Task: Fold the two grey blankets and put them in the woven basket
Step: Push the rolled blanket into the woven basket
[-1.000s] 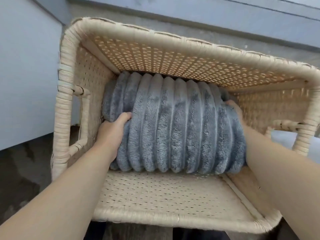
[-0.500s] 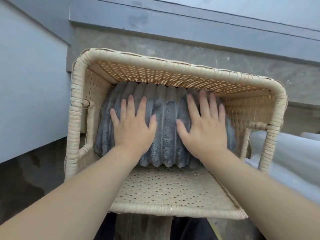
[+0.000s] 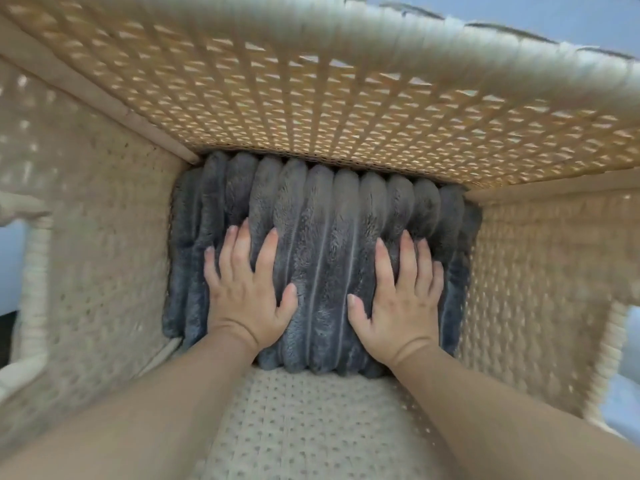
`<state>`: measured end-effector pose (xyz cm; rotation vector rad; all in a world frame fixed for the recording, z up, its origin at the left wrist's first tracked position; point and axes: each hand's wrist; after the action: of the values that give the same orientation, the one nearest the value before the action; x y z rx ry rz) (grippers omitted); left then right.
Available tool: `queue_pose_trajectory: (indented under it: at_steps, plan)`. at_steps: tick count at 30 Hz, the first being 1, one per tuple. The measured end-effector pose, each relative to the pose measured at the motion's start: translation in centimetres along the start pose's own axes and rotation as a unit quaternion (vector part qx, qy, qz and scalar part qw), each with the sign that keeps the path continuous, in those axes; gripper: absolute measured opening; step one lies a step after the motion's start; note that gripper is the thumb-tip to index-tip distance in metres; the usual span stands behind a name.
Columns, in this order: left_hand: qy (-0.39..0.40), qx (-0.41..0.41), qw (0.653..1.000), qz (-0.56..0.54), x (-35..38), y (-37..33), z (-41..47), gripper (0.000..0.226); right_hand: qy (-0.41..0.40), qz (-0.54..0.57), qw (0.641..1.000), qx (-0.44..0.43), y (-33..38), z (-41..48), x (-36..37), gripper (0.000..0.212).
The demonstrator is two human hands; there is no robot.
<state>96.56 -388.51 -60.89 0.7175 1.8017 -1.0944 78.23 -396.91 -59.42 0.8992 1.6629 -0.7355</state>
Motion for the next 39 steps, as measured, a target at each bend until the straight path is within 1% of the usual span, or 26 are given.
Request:
queue_pose_trajectory:
  at_steps: [4,6,7,9,11,13,15,17,18,19,20,21,22,23,24,26,27,29,30,31,32,33,35,37,39]
  plan:
    - [-0.066,0.029,0.997,-0.024,2.8,1.0,0.0,0.071,-0.045,0.016,0.999,-0.016,-0.4,0.3,3.2,0.076]
    - [-0.071,0.036,0.997,-0.022,3.1,1.2,-0.1,0.071,-0.042,0.01,0.999,-0.018,-0.3,0.1,3.5,0.077]
    - [-0.061,0.034,0.997,-0.017,2.7,1.1,-0.1,0.071,-0.027,0.002,1.0,-0.015,-0.2,-0.1,3.0,0.077]
    - [-0.024,0.014,1.0,0.007,0.8,0.2,-0.1,0.071,0.027,-0.019,0.999,-0.003,0.2,0.0,1.0,0.076]
    - [0.038,-0.024,0.999,0.031,-1.7,-1.2,-0.2,0.072,0.098,-0.045,0.994,0.012,0.5,-0.2,-1.9,0.076]
    - [0.106,-0.069,0.991,0.05,-4.3,-2.7,-0.5,0.074,0.169,-0.058,0.984,0.021,0.6,-0.3,-4.5,0.078]
    - [0.16,-0.095,0.982,0.038,-6.7,-3.8,-0.5,0.071,0.219,-0.053,0.974,0.025,0.4,-0.2,-6.6,0.077]
    - [0.18,-0.116,0.977,-0.013,-9.6,-4.6,-0.1,0.068,0.259,-0.027,0.965,0.025,0.1,0.1,-8.9,0.076]
    - [0.175,-0.132,0.975,-0.036,-11.1,-5.2,0.1,0.066,0.283,-0.012,0.959,0.022,-0.1,0.3,-10.2,0.076]
    - [0.161,-0.159,0.973,-0.044,-12.5,-5.7,0.2,0.064,0.304,0.001,0.952,0.02,-0.4,0.4,-11.4,0.078]
    - [0.142,-0.207,0.967,-0.041,-13.8,-6.2,0.1,0.063,0.319,0.012,0.947,0.025,-0.6,0.5,-12.5,0.079]
    - [0.128,-0.281,0.95,-0.046,-14.8,-6.7,-0.1,0.063,0.327,0.023,0.944,0.041,-0.8,0.5,-13.5,0.08]
    - [0.125,-0.372,0.917,-0.07,-15.5,-7.0,-0.3,0.066,0.333,0.035,0.94,0.07,-0.9,0.5,-14.3,0.08]
    - [0.133,-0.46,0.87,-0.113,-16.1,-7.4,-0.6,0.071,0.344,0.05,0.931,0.113,-1.1,0.6,-15.0,0.079]
    - [0.145,-0.526,0.822,-0.163,-16.1,-7.5,-0.9,0.076,0.366,0.072,0.913,0.162,-1.1,0.6,-15.6,0.079]
    - [0.152,-0.598,0.745,-0.254,-16.0,-7.5,-0.9,0.09,0.432,0.104,0.863,0.239,-1.1,0.6,-16.3,0.087]
    - [0.151,-0.631,0.696,-0.307,-16.0,-7.3,-0.6,0.098,0.463,0.105,0.841,0.26,-1.0,0.5,-16.3,0.095]
    - [0.164,-0.675,0.584,-0.42,-15.9,-6.7,0.4,0.112,0.503,0.109,0.807,0.289,-0.9,0.4,-15.9,0.11]
    - [0.175,-0.675,0.546,-0.464,-15.8,-6.4,0.8,0.114,0.508,0.127,0.798,0.299,-0.9,0.3,-15.5,0.116]
    - [0.184,-0.67,0.527,-0.489,-15.5,-6.0,1.1,0.114,0.504,0.151,0.793,0.307,-0.8,0.2,-15.0,0.119]
    - [0.187,-0.664,0.524,-0.5,-15.1,-5.7,1.4,0.113,0.495,0.174,0.79,0.319,-0.9,0.2,-14.6,0.122]
    - [0.188,-0.66,0.53,-0.499,-14.6,-5.4,1.6,0.113,0.486,0.195,0.785,0.332,-1.0,0.2,-14.0,0.123]
    - [0.195,-0.659,0.553,-0.472,-13.1,-5.0,2.0,0.114,0.481,0.218,0.777,0.342,-0.9,0.4,-12.5,0.122]
    - [0.215,-0.662,0.561,-0.447,-11.6,-4.6,2.5,0.112,0.494,0.2,0.778,0.333,-0.9,0.8,-10.4,0.122]
    - [0.209,-0.664,0.561,-0.447,-9.7,-3.7,3.3,0.109,0.501,0.158,0.787,0.324,-0.7,1.7,-7.9,0.124]
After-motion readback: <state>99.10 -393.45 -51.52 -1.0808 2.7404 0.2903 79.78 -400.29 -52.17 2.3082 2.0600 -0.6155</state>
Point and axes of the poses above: each hand's wrist, its own z-axis towards the middle knuckle, its own x-axis out of the palm, y = z × x, and after that the axes turned 10 degrees about -z, right-handed
